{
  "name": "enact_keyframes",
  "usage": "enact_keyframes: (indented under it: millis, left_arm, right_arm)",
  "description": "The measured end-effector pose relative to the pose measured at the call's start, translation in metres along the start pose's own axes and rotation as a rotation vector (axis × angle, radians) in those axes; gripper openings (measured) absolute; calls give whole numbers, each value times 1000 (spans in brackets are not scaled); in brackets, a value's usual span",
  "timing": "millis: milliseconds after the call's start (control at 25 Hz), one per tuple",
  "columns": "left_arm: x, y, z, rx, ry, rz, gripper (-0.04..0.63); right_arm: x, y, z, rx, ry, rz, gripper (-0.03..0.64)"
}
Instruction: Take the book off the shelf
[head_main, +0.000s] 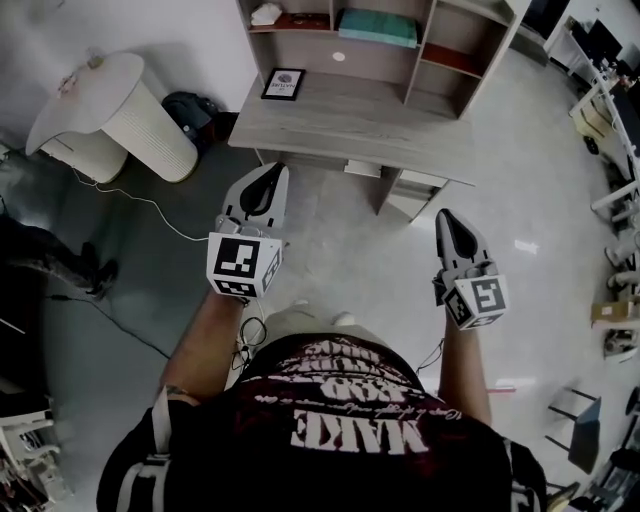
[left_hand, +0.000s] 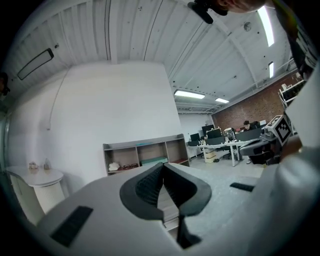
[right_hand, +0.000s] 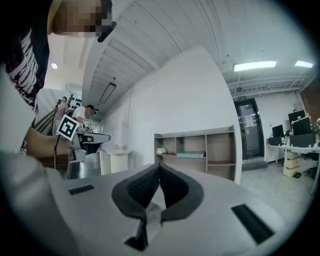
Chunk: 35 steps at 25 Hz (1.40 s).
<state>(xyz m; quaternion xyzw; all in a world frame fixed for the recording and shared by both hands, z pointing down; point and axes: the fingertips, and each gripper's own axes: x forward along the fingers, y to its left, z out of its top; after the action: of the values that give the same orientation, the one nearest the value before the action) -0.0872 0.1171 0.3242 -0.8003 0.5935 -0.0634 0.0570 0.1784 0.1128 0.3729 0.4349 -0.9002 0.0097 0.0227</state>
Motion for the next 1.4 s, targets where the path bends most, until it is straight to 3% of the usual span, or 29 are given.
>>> enact_keyframes:
  millis: [240, 600, 840, 1400]
  left_arm:
    - [7, 5, -25, -30, 55, 16, 8]
    - [38, -12, -36, -25, 58, -72, 8]
    - [65, -2, -58, -57, 98, -70, 8]
    - [156, 53, -38, -56, 25, -7, 8]
  right_arm:
    - [17, 1, -9, -14, 46, 45, 5]
    - [25, -22, -31, 48, 96, -8, 5]
    - [55, -34, -38, 43, 125, 2, 4]
    - [151, -81, -1, -7, 75, 7, 5]
